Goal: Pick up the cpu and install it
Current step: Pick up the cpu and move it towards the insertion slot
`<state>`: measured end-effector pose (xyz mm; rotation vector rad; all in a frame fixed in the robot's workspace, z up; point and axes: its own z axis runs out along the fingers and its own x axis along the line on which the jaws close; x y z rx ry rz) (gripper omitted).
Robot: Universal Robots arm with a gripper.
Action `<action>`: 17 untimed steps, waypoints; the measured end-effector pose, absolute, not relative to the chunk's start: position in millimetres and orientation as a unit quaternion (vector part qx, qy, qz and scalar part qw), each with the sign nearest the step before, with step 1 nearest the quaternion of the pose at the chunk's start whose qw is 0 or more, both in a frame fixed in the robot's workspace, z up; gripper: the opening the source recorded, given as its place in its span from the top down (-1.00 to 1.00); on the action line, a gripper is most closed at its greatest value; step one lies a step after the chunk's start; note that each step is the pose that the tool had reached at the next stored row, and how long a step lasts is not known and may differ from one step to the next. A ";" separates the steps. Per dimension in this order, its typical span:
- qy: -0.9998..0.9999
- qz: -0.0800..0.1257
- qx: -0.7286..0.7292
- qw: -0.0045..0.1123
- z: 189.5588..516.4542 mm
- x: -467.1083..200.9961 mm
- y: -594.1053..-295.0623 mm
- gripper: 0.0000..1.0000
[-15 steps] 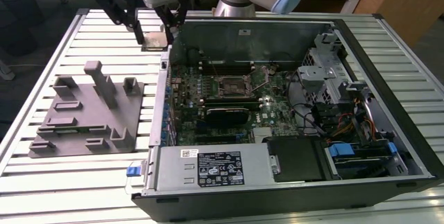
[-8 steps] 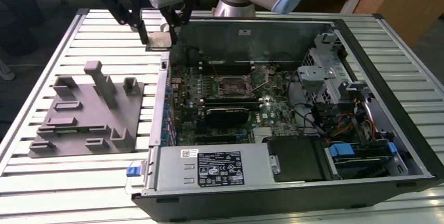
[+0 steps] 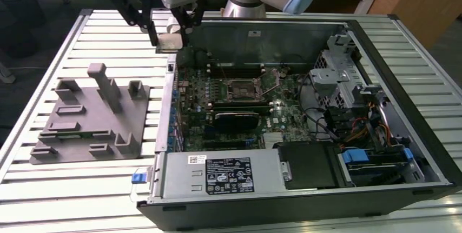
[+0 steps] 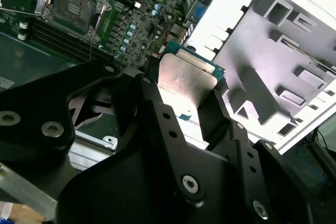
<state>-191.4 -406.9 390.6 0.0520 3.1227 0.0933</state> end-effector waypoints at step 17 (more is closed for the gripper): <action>0.999 0.030 0.017 0.008 390.6 -177.9 -406.9 -0.08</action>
